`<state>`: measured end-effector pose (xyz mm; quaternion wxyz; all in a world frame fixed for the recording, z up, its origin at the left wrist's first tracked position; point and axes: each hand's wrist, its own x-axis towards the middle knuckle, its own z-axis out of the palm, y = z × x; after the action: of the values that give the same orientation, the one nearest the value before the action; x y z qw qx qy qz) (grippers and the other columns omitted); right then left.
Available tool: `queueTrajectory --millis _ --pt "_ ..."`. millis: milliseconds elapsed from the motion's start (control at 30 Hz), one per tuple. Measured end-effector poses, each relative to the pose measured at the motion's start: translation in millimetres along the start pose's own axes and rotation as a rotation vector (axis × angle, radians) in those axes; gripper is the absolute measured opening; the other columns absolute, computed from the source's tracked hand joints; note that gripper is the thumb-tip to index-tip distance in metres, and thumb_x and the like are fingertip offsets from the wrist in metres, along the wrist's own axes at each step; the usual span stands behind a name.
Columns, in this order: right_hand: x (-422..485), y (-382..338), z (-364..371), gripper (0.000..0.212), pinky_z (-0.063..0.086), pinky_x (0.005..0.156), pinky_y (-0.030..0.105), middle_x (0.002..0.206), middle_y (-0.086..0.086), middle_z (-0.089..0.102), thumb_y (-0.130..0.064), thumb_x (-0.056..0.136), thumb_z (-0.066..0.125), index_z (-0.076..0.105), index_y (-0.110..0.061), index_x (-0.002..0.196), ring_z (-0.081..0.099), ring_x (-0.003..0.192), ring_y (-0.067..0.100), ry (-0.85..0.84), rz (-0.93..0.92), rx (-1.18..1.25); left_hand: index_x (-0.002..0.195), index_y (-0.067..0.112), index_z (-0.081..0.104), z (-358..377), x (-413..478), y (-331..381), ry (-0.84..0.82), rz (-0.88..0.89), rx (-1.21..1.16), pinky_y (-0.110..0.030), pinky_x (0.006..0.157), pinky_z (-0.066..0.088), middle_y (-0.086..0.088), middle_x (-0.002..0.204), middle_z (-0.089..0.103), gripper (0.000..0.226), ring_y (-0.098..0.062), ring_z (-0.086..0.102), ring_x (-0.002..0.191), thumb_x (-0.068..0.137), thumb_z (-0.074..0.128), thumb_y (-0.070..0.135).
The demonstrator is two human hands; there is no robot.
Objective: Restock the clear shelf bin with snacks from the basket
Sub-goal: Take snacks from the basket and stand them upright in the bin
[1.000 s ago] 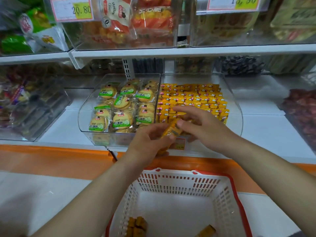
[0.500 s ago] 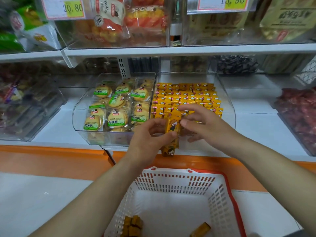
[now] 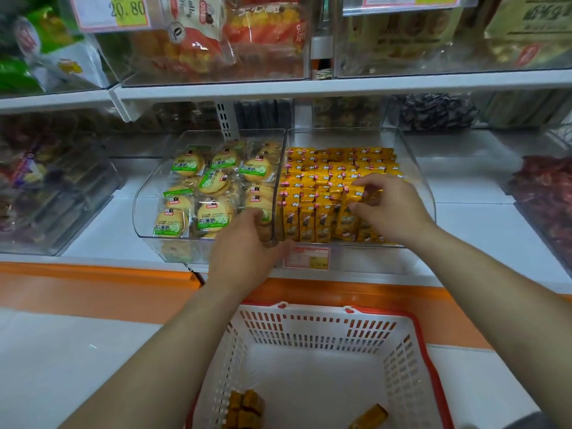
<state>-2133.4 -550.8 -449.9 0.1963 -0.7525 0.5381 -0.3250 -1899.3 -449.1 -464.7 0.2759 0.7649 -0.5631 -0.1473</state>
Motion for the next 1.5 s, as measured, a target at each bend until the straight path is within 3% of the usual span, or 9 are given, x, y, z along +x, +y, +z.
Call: queueTrajectory --millis 133,367,533,633,800,1000,1067,1333,1500 --pt "3.9 6.9 26.6 0.036 0.034 0.058 0.009 0.078 -0.011 0.059 -0.021 0.081 0.082 0.069 -0.018 0.115 0.055 0.07 0.002 -0.028 0.008 -0.048 0.1 0.038 0.053 8.4 0.6 -3.1 -0.035 0.057 0.17 -0.043 0.107 0.037 0.02 0.085 0.056 0.041 -0.009 0.052 0.086 0.079 0.072 0.067" --pt "2.0 6.7 31.1 0.041 0.049 0.076 0.028 0.077 -0.003 0.07 -0.03 0.082 0.08 0.066 -0.015 0.118 0.067 0.084 0.019 -0.052 0.033 -0.143 0.108 0.034 0.057 6.2 -0.2 -1.6 -0.037 0.068 0.14 -0.039 0.103 0.031 0.018 0.096 0.065 0.045 -0.008 0.054 0.09 0.08 0.072 0.066" --pt "-13.9 -10.3 -2.8 0.046 0.054 0.077 0.035 0.101 -0.008 0.069 -0.044 0.083 0.076 0.06 -0.026 0.122 0.063 0.096 0.017 -0.054 0.029 -0.266 0.12 0.029 0.059 -8.8 -6.7 12.1 0.024 0.067 0.04 -0.05 0.096 0.053 0.011 0.108 0.067 0.051 -0.017 0.064 0.101 0.082 0.075 0.058" --pt "-41.0 -24.9 -25.7 0.033 0.054 0.071 0.031 0.095 -0.016 0.066 -0.043 0.082 0.076 0.064 -0.032 0.111 0.064 0.083 0.007 -0.062 -0.04 -0.161 0.116 0.027 0.063 -17.7 -23.9 21.2 0.091 0.19 -0.018 -0.041 0.082 0.058 0.012 0.104 0.064 0.038 -0.012 0.063 0.095 0.086 0.076 0.047" --pt "-93.6 -43.3 -30.1 0.017 0.047 0.064 0.009 0.077 -0.022 0.067 -0.029 0.076 0.081 0.07 -0.033 0.089 0.063 0.071 -0.009 -0.317 -0.152 0.046 0.103 0.036 0.062 1.7 -71.3 6.3 -0.341 0.27 0.108 -0.029 0.072 0.057 0.017 0.093 0.066 0.019 -0.003 0.063 0.083 0.09 0.069 0.047" --pt "-135.4 18.8 52.1 0.017 0.047 0.065 0.013 0.082 -0.017 0.065 -0.029 0.081 0.077 0.07 -0.025 0.096 0.063 0.076 -0.002 -0.767 -0.016 -0.108 0.114 0.026 0.062 76.7 -88.6 -53.5 -0.774 0.08 0.381 -0.04 0.1 0.052 0.0 0.128 0.065 0.032 -0.022 0.062 0.112 0.093 0.067 0.05" --pt "-151.3 52.8 90.7 0.02 0.046 0.083 0.021 0.085 -0.014 0.061 -0.029 0.085 0.074 0.068 -0.021 0.102 0.062 0.096 0.012 -0.894 0.043 -0.181 0.119 0.022 0.061 106.6 -96.5 -83.8 -0.812 -0.04 0.354 -0.04 0.104 0.048 -0.004 0.134 0.061 0.036 -0.025 0.058 0.119 0.094 0.068 0.047" --pt "-228.1 166.5 214.2 0.038 0.048 0.094 0.035 0.125 0.0 0.06 -0.038 0.089 0.069 0.064 -0.022 0.123 0.058 0.115 0.021 -1.002 0.42 -0.236 0.144 0.018 0.048 200.2 -134.3 -200.9 -0.735 -0.277 0.486 -0.047 0.105 0.046 -0.013 0.139 0.053 0.059 -0.036 0.051 0.128 0.092 0.065 0.04" --pt "-260.0 195.6 233.3 0.047 0.048 0.099 0.041 0.13 0.011 0.052 -0.04 0.087 0.063 0.058 -0.022 0.13 0.056 0.113 0.031 -1.137 0.479 -0.434 0.121 0.026 0.064 226.1 -141.5 -233.3 -0.791 -0.139 0.733 -0.04 0.092 0.04 -0.005 0.118 0.066 0.032 -0.029 0.057 0.113 0.096 0.047 0.034"
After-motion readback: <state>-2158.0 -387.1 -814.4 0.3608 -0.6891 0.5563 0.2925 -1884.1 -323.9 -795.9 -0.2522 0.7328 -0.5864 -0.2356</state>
